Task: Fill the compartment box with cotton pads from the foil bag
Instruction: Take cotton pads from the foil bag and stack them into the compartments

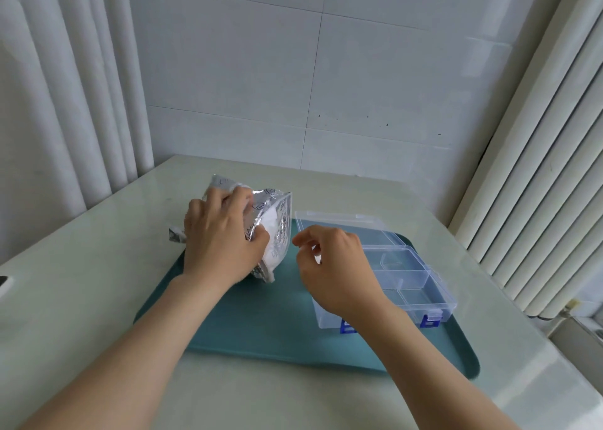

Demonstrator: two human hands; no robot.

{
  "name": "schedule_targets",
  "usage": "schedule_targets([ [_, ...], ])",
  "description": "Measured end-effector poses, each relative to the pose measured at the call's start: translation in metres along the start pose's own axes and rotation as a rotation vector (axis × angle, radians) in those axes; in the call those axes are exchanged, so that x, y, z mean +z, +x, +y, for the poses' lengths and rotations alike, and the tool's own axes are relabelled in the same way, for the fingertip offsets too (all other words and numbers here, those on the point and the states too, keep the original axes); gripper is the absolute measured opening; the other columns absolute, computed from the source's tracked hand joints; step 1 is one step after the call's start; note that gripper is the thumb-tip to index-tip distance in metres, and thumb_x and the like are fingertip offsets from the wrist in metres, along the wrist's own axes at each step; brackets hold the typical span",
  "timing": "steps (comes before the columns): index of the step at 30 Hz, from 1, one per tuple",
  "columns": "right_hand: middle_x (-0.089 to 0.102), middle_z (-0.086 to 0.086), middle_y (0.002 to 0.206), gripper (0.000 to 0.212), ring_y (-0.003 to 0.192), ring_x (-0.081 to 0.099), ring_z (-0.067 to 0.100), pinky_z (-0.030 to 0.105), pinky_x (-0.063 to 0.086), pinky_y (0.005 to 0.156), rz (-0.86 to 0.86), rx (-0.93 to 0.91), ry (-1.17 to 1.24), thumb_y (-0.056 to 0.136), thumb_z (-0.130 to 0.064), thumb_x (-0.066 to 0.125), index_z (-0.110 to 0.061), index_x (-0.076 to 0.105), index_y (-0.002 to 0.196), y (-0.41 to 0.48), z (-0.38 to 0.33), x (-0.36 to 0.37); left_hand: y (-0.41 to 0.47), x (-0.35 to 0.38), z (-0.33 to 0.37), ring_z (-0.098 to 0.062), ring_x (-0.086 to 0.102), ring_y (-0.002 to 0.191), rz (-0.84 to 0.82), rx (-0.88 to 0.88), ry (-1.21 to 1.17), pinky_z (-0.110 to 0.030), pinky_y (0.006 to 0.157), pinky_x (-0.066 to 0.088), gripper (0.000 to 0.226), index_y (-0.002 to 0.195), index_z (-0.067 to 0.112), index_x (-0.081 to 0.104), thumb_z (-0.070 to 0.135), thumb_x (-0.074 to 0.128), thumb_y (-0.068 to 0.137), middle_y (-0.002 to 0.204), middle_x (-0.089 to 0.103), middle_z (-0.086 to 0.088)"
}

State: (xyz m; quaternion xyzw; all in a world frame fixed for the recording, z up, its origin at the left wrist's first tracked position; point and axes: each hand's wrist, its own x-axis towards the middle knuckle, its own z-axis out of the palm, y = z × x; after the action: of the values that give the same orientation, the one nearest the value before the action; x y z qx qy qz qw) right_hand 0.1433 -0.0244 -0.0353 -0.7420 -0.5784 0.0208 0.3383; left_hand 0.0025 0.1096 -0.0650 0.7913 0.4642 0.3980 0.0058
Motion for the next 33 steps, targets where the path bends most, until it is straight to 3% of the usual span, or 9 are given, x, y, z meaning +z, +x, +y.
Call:
schedule_targets([
  [5,0.075,0.002,0.12,0.039,0.115,0.065,0.025,0.038,0.05,0.103,-0.043,0.019,0.027,0.096,-0.009,0.053,-0.012,0.069,0.131,0.017,-0.006,0.006,-0.001,-0.002,-0.003,-0.037,0.044,0.104,0.008,0.051,-0.023,-0.049,0.092,0.047,0.039,0.133,0.029,0.065,0.043,0.064,0.097,0.122,0.053,-0.006],
  [8,0.072,0.008,0.125,0.035,0.117,0.066,0.027,0.035,0.05,0.102,-0.06,0.089,0.105,0.099,-0.014,0.057,-0.008,0.066,0.133,0.034,-0.012,0.004,-0.001,-0.003,-0.002,-0.036,0.043,0.106,0.015,0.006,-0.077,-0.049,0.087,0.048,0.031,0.128,0.023,0.073,0.034,0.059,0.103,0.122,0.056,-0.007],
  [12,0.065,0.003,0.136,0.044,0.125,0.062,0.024,0.036,0.048,0.107,-0.071,0.125,0.195,0.099,-0.022,0.062,-0.011,0.059,0.143,0.053,-0.02,0.012,-0.003,-0.001,-0.002,-0.036,0.043,0.117,0.028,-0.021,-0.088,-0.051,0.09,0.051,0.03,0.123,0.021,0.077,0.03,0.053,0.106,0.147,0.059,-0.002],
  [16,0.069,0.001,0.123,0.044,0.117,0.064,0.018,0.033,0.051,0.1,-0.027,0.13,0.289,0.097,-0.031,0.069,-0.014,0.062,0.137,0.061,-0.024,0.028,-0.004,0.0,0.001,-0.031,0.039,0.121,0.012,-0.028,-0.095,-0.051,0.091,0.048,0.035,0.131,0.026,0.073,0.034,0.046,0.109,0.157,0.053,0.007],
  [21,0.072,-0.005,0.081,0.014,0.079,0.066,0.011,0.03,0.055,0.075,0.109,0.152,0.345,0.093,-0.032,0.076,-0.019,0.075,0.097,0.064,-0.019,0.041,-0.005,0.003,0.002,-0.03,0.033,0.127,-0.021,-0.042,-0.05,-0.05,0.096,0.042,0.042,0.141,0.028,0.064,0.036,0.036,0.111,0.161,0.046,0.007],
  [24,0.069,-0.007,0.07,0.01,0.066,0.062,0.006,0.021,0.05,0.063,0.128,0.116,0.321,0.09,-0.032,0.079,-0.024,0.075,0.086,0.063,-0.018,0.039,-0.006,0.006,0.003,-0.028,0.03,0.129,-0.015,-0.048,-0.047,-0.051,0.098,0.041,0.042,0.143,0.032,0.062,0.038,0.037,0.11,0.161,0.045,0.006],
  [26,0.068,-0.01,0.066,0.014,0.065,0.062,0.005,0.018,0.047,0.06,0.131,0.088,0.28,0.089,-0.033,0.08,-0.023,0.073,0.082,0.061,-0.018,0.036,-0.007,0.008,0.004,-0.027,0.03,0.13,-0.005,-0.045,-0.056,-0.052,0.099,0.04,0.04,0.143,0.033,0.061,0.038,0.04,0.11,0.16,0.045,0.006],
  [28,0.067,-0.01,0.067,0.015,0.071,0.064,0.009,0.025,0.049,0.064,0.124,0.081,0.246,0.09,-0.031,0.079,-0.021,0.072,0.082,0.059,-0.017,0.035,-0.008,0.009,0.005,-0.028,0.031,0.131,0.004,-0.047,-0.065,-0.053,0.101,0.039,0.039,0.141,0.033,0.062,0.04,0.042,0.109,0.159,0.046,0.005],
  [33,0.07,-0.006,0.094,0.006,0.094,0.058,0.016,0.031,0.045,0.077,0.128,0.114,0.154,0.094,-0.023,0.07,-0.018,0.069,0.093,0.056,-0.014,0.033,-0.008,0.007,0.005,-0.033,0.035,0.137,0.006,-0.048,-0.099,-0.058,0.106,0.039,0.042,0.139,0.028,0.062,0.041,0.044,0.103,0.158,0.047,0.0],
])
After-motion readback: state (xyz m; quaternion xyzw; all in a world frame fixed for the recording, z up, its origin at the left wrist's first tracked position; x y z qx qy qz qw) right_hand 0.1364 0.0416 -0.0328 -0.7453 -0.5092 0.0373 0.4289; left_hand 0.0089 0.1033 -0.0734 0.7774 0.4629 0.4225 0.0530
